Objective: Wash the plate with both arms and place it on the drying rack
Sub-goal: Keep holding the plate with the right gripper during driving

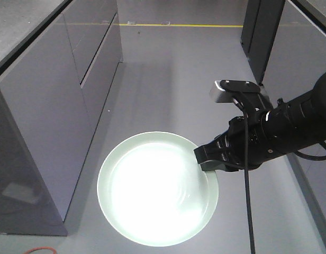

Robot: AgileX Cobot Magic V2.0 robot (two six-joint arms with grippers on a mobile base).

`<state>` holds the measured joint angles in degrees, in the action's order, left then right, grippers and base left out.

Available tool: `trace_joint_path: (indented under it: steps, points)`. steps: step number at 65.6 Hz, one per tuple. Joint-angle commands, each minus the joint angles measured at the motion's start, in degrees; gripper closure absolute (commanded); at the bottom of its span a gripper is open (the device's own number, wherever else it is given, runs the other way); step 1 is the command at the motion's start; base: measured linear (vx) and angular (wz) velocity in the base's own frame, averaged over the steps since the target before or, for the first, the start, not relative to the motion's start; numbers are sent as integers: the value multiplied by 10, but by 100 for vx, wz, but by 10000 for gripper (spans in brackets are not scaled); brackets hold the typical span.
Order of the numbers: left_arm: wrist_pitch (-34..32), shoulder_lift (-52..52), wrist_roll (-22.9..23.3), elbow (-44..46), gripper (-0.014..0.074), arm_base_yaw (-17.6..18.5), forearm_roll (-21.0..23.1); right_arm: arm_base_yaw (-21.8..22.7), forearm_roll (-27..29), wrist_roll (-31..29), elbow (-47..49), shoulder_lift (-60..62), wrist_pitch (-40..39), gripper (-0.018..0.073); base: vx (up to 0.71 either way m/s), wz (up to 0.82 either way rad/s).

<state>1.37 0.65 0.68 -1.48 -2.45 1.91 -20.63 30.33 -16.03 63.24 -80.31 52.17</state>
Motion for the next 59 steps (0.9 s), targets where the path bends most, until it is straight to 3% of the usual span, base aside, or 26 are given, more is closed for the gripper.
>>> trace_joint_path:
  steps: [1, 59]
  points:
    - [-41, 8, 3, 17, 603, -1, 6, 1, 19, -4, 15, 19, -15, 561, 16, -6]
    - [-41, 8, 3, 17, 603, -1, 6, 1, 19, -4, 15, 19, -15, 561, 17, -9]
